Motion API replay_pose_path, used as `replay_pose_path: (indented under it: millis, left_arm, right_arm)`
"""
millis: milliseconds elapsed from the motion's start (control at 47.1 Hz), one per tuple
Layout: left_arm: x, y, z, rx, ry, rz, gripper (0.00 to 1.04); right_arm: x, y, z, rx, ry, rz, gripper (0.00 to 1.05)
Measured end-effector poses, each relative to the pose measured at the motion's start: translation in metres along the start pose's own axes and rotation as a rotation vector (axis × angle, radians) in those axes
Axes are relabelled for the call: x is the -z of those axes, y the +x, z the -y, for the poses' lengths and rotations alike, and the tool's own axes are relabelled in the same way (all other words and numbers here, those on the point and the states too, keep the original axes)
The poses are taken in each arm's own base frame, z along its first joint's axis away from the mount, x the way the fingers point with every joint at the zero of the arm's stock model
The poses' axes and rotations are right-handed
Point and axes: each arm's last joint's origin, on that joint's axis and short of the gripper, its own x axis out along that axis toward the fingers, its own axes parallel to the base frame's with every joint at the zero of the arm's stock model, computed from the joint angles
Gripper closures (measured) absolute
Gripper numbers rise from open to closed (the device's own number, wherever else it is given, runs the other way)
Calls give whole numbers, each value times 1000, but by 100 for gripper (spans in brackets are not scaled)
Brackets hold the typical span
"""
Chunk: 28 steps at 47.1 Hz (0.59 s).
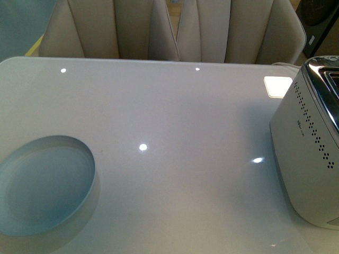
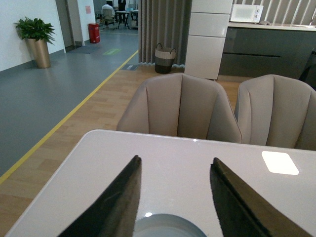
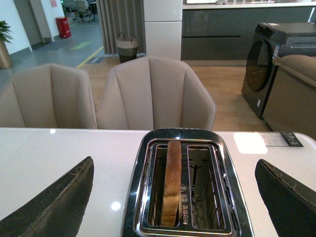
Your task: Left arm holds plate, right arm toasts bread
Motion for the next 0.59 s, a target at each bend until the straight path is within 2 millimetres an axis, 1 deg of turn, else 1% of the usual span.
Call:
replay_pose_path:
  millis: [42, 106, 170, 212, 276, 318, 594]
  left_arm:
    - [0, 0, 0, 0, 0, 0, 49]
    - [0, 0, 0, 0, 0, 0, 40]
    - [0, 0, 0, 0, 0, 0, 28]
    - [0, 0, 0, 0, 0, 0, 17]
    - [0, 0, 0, 0, 0, 0, 6]
    - [0, 0, 0, 0, 2, 0, 8]
    - [0, 0, 0, 0, 2, 0, 7]
  right_arm:
    - [0, 0, 0, 0, 0, 0, 9]
    - [0, 0, 0, 0, 0, 0, 9]
    - [0, 0, 0, 0, 0, 0, 9]
    - [0, 0, 0, 0, 0, 0, 9]
    - [0, 0, 0, 0, 0, 0, 9]
    - [0, 0, 0, 0, 0, 0, 9]
    - [0, 0, 0, 0, 0, 0, 9]
